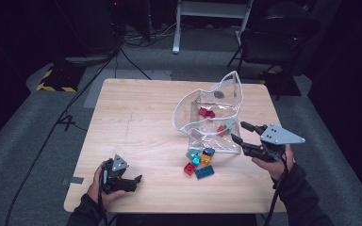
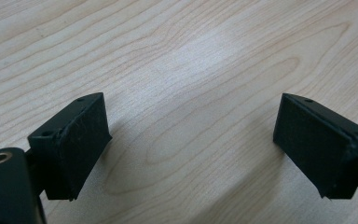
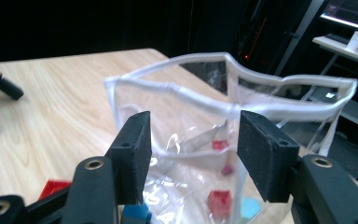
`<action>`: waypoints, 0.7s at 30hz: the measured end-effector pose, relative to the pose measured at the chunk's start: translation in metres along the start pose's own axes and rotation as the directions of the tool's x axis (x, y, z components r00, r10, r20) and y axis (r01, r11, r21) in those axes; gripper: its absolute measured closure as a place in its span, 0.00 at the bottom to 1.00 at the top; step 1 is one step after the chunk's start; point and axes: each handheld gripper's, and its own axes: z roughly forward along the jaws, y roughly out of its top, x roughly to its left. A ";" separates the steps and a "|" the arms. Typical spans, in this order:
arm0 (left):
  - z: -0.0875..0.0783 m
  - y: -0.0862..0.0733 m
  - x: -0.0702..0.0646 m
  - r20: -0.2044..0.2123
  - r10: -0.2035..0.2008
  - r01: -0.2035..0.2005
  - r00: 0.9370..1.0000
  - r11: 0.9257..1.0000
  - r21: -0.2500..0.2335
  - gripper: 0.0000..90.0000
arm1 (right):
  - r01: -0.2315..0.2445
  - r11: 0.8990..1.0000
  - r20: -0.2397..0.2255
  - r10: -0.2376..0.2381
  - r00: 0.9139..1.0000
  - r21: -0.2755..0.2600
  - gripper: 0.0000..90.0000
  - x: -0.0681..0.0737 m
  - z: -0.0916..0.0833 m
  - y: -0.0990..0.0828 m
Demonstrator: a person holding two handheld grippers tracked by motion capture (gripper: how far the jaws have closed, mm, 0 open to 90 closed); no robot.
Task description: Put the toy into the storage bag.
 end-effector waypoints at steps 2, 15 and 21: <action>0.000 0.000 0.000 0.000 0.000 0.000 1.000 1.000 0.000 0.12 | -0.007 1.000 -0.015 0.007 1.000 0.009 0.50 0.004 0.001 -0.007; 0.000 0.000 0.000 0.000 0.000 0.000 1.000 1.000 0.000 0.12 | -0.026 0.993 -0.091 0.036 0.995 0.119 0.50 0.022 0.021 -0.048; 0.000 0.000 0.000 0.000 0.001 -0.001 1.000 1.000 0.000 0.12 | 0.008 0.986 -0.162 0.019 0.987 0.164 0.50 0.037 0.036 -0.062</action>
